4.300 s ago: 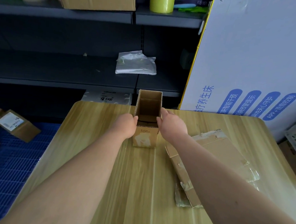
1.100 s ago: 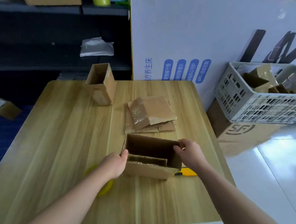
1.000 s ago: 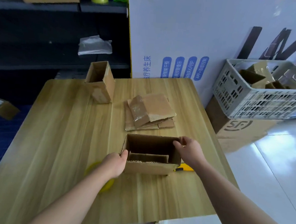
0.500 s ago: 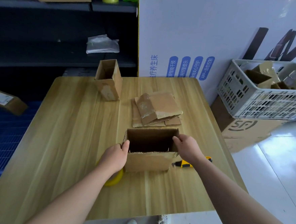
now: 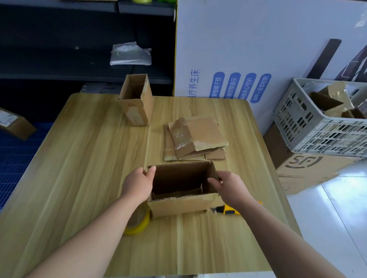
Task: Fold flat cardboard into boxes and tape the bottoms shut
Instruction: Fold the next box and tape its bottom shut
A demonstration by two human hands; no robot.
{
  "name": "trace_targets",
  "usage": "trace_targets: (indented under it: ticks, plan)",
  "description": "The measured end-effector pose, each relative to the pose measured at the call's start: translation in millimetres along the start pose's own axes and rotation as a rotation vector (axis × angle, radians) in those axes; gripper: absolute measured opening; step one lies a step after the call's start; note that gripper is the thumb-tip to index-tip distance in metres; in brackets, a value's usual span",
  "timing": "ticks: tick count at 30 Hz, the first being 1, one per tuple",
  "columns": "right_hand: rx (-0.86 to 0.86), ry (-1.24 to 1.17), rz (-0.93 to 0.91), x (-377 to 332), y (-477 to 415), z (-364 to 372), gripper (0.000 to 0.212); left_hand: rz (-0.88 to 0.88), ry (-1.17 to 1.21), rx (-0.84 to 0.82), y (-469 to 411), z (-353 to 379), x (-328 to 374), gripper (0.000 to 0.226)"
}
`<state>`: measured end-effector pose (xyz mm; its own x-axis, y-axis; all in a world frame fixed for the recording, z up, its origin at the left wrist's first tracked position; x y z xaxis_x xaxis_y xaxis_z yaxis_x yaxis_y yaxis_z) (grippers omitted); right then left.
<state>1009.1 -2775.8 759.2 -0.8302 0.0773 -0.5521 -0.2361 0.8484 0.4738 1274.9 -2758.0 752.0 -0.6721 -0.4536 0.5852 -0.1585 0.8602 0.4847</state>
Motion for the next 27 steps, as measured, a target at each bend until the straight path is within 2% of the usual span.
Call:
trace_targets:
  ticks: [6,8,12,16,20,23,27]
  plan:
    - [0.102,0.147,-0.097,-13,0,-9,0.026,-0.032,0.241,0.006,-9,0,-7,0.045]
    - [0.119,0.146,-0.127,-14,-1,-10,0.018,-0.029,0.299,0.025,-9,-1,-10,0.047]
    - [0.101,0.064,-0.186,-9,-3,-7,0.037,0.049,0.345,0.003,-7,2,-8,0.043]
    - [0.078,0.043,-0.220,-8,-2,-1,0.052,0.148,0.353,-0.084,-6,14,-1,0.022]
    - [0.052,0.053,-0.249,-8,0,3,0.056,0.178,0.372,-0.079,-7,12,-2,0.017]
    - [0.066,0.028,-0.270,-6,3,5,0.054,0.213,0.367,-0.140,-5,15,-2,0.026]
    - [0.073,-0.014,-0.354,-10,8,9,0.043,0.225,0.296,-0.152,-3,16,-11,0.043]
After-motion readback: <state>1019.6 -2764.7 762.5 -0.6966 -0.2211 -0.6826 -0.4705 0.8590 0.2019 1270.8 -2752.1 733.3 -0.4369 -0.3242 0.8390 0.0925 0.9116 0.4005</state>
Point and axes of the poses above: each hand's wrist, its own y-axis away from the middle knuckle, its own z-axis out of the palm, x = y × z, the point moved 8 cm from there along -y, towards the middle knuckle, and after that the axes turned 15 degrees about -x, right-handed, at the moved point
